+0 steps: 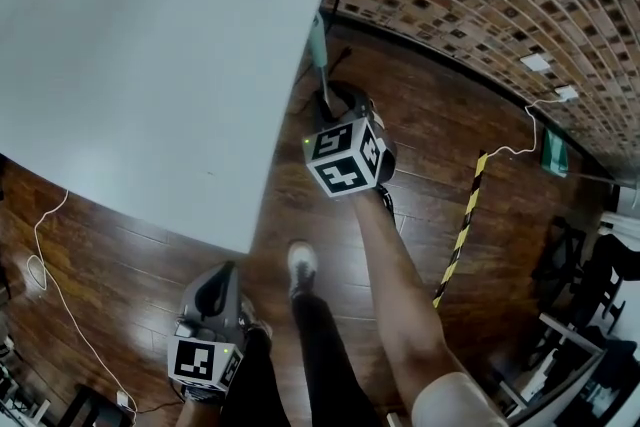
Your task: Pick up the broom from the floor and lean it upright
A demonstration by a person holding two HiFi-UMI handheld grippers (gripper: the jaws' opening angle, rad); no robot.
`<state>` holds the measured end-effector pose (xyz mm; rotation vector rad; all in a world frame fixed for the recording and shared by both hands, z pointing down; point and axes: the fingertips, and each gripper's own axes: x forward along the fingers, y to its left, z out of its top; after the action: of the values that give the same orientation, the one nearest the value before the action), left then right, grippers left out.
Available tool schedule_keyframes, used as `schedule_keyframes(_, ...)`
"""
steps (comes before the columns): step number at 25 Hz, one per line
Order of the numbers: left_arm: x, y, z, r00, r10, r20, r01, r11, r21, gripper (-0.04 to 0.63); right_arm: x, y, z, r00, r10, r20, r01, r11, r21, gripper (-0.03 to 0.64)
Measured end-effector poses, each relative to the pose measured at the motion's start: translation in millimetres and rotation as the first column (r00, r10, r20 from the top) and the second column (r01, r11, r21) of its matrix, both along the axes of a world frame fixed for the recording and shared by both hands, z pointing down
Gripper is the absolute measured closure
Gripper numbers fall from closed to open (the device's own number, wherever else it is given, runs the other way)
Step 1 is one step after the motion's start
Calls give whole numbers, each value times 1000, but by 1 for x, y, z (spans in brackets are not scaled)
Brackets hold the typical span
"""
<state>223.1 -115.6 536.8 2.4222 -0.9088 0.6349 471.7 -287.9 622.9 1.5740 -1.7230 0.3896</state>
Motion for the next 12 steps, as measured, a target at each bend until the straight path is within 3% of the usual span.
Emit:
schedule_keyframes(5,-6,-5,4,1000,-6,2,6,1000,-9,595,0,0,3,1000,-2,17,1,1000,13,444)
schedule_keyframes(12,-10,-6,8,1000,-22,3,22,1000,-20,595,6,0,6,999,29,37,-29,1000,10,443)
